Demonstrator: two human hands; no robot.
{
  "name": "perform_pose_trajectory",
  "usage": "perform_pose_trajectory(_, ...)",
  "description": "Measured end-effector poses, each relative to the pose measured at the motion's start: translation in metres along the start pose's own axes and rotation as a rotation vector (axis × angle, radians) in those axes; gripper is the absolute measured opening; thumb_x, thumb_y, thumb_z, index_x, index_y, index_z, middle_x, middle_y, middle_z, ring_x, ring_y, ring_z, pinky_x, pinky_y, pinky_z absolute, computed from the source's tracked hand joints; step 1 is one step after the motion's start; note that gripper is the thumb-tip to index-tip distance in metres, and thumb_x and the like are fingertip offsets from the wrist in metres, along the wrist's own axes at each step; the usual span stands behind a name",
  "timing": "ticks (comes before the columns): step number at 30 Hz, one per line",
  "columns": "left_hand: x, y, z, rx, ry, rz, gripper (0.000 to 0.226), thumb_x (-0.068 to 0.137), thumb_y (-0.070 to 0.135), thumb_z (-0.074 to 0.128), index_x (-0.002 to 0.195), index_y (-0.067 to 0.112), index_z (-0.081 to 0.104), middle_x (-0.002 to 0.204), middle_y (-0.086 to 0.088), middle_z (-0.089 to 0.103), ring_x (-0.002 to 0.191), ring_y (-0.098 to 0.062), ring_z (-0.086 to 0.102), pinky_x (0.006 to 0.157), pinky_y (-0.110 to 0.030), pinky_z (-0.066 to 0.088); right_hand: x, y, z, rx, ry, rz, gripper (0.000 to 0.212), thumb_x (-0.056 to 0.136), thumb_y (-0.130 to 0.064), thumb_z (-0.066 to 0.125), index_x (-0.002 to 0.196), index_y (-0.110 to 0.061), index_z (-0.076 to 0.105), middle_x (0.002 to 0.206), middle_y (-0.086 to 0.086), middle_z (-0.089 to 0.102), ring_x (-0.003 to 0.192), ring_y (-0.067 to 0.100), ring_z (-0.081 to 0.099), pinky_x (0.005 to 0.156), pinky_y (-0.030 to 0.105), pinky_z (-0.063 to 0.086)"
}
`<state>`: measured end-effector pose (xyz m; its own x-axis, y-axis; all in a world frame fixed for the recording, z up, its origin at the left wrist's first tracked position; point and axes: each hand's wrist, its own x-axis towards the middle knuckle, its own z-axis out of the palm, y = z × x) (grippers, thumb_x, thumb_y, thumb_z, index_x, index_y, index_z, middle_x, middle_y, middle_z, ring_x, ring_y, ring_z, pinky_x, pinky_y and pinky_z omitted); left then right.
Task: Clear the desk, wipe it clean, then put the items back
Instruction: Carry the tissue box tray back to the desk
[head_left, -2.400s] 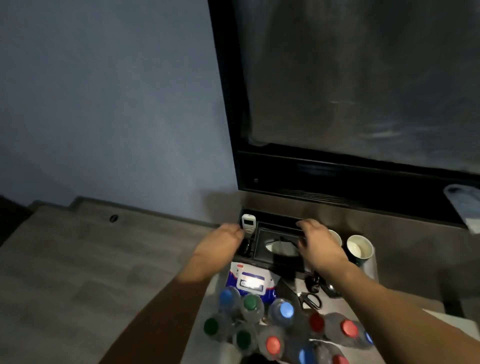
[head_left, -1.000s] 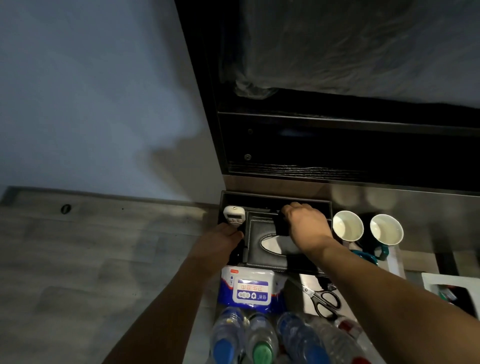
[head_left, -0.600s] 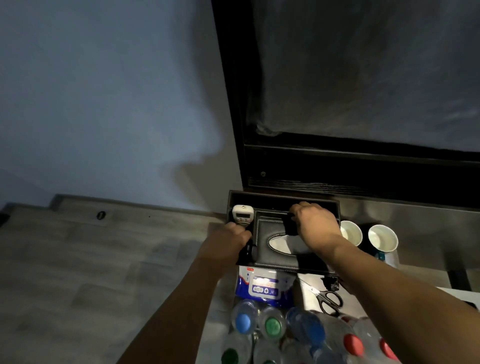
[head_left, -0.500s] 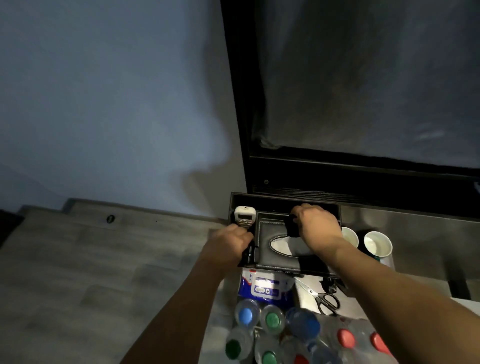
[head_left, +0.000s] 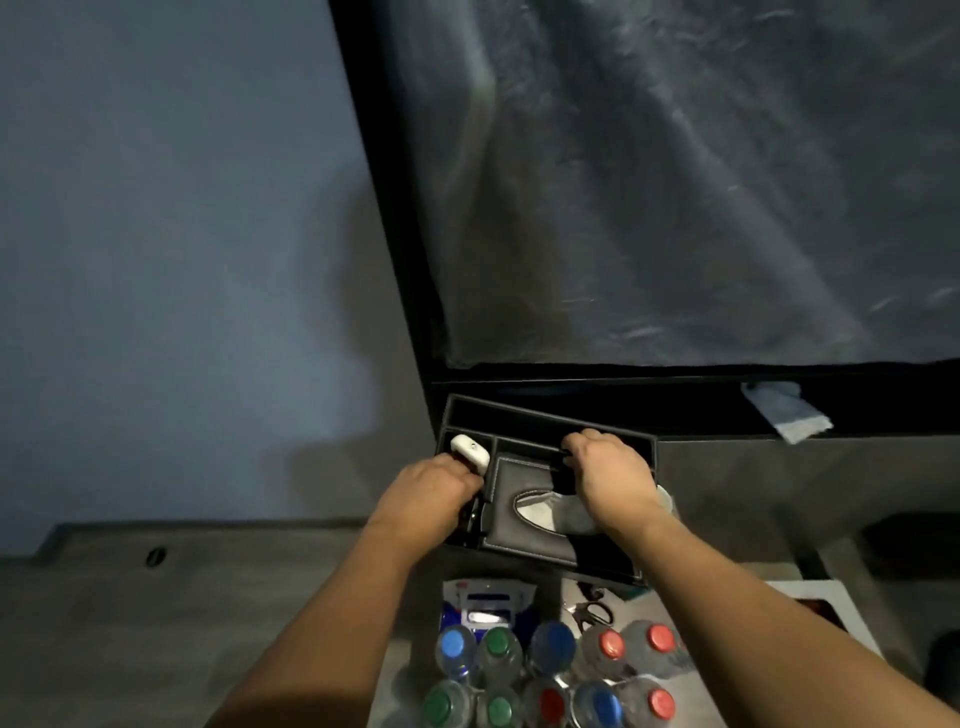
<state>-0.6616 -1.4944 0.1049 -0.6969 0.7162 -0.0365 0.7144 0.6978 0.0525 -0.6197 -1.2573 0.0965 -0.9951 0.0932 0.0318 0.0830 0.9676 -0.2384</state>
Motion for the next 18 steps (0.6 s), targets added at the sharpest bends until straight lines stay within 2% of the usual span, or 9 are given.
perform_pose_trajectory(9,0.075,0.084,-0.014,0.023,-0.009,0.377,0.050,0.077,0.008,0.060,0.124,0.025,0.063,0.119,0.006,0.064,0.115,-0.020,0.055,0.095,-0.033,0.047,-0.079,0.086,-0.044,-0.066,0.110,0.320,0.017,0.094,-0.019,0.051,0.107,-0.017,0.062,0.103,0.003,0.061,0.102,0.026,0.056,0.074,0.033,0.042)
perform_pose_trajectory(13,0.109,0.161,-0.026,0.054,0.011,0.571,0.044,0.077,0.012,0.058,0.118,0.028,0.065,0.113,0.009,0.066,0.111,-0.018,0.057,0.088,-0.031,0.050,-0.143,0.137,-0.067,-0.071,0.152,0.518,0.023,0.089,-0.013,0.053,0.110,-0.019,0.062,0.105,0.001,0.061,0.103,0.025,0.056,0.074,0.033,0.043)
perform_pose_trajectory(18,0.132,0.283,-0.035,0.080,0.030,0.818,0.041,0.076,0.012,0.056,0.112,0.027,0.066,0.110,0.009,0.065,0.108,-0.018,0.058,0.081,-0.032,0.052,-0.247,0.200,-0.098,-0.062,0.228,0.750,0.025,0.092,-0.014,0.049,0.113,-0.018,0.061,0.110,0.004,0.062,0.106,0.027,0.057,0.080,0.034,0.047)
